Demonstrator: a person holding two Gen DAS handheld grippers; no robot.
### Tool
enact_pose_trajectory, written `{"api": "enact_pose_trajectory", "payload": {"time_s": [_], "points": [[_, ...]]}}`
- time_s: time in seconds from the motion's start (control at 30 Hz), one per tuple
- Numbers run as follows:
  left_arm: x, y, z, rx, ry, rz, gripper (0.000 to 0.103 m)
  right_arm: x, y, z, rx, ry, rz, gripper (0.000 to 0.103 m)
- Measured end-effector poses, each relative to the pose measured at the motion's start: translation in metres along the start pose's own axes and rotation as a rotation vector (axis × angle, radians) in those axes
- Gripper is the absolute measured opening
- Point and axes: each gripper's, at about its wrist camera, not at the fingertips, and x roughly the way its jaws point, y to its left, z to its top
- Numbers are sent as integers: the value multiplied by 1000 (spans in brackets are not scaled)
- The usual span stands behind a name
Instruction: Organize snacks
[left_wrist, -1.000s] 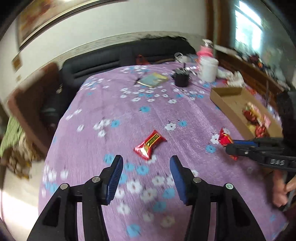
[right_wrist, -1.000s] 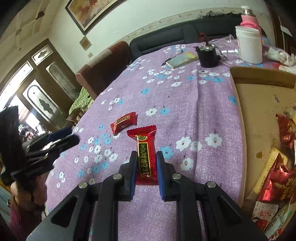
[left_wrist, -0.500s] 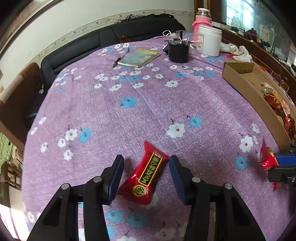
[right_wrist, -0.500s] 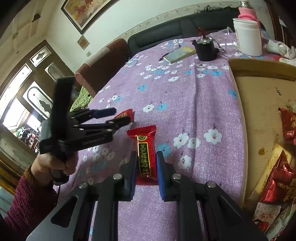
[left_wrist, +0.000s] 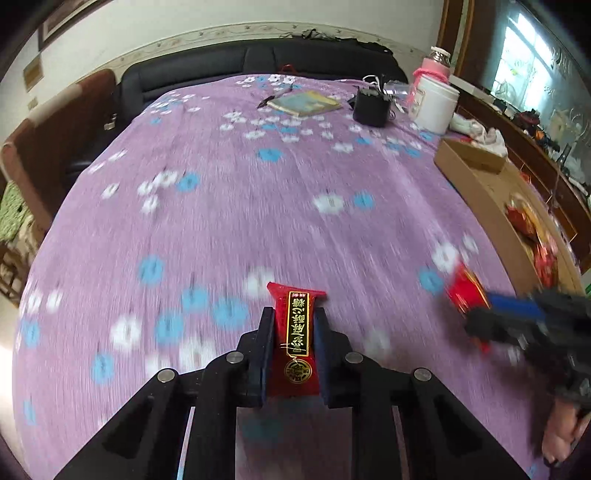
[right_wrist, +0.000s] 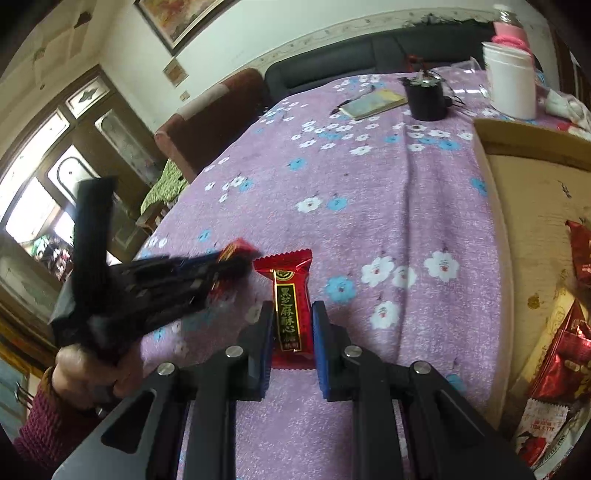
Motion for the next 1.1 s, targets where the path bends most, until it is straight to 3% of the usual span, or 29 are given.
{"api": "enact_pose_trajectory", "payload": {"time_s": [0.23, 0.37, 0.73, 1.1], "points": [[-31, -12, -52, -106, -59, 104, 20, 16, 29, -13, -146, 73, -57, 19], [-31, -8, -53, -178, -67, 97, 20, 23, 36, -19, -195, 98, -96, 19], [-26, -11, -49, -224, -130, 137, 20, 27, 40, -24, -239, 85, -136, 19], [-50, 3, -54, -323, -274, 176, 20, 11, 39, -17, -191, 3, -108, 19]]}}
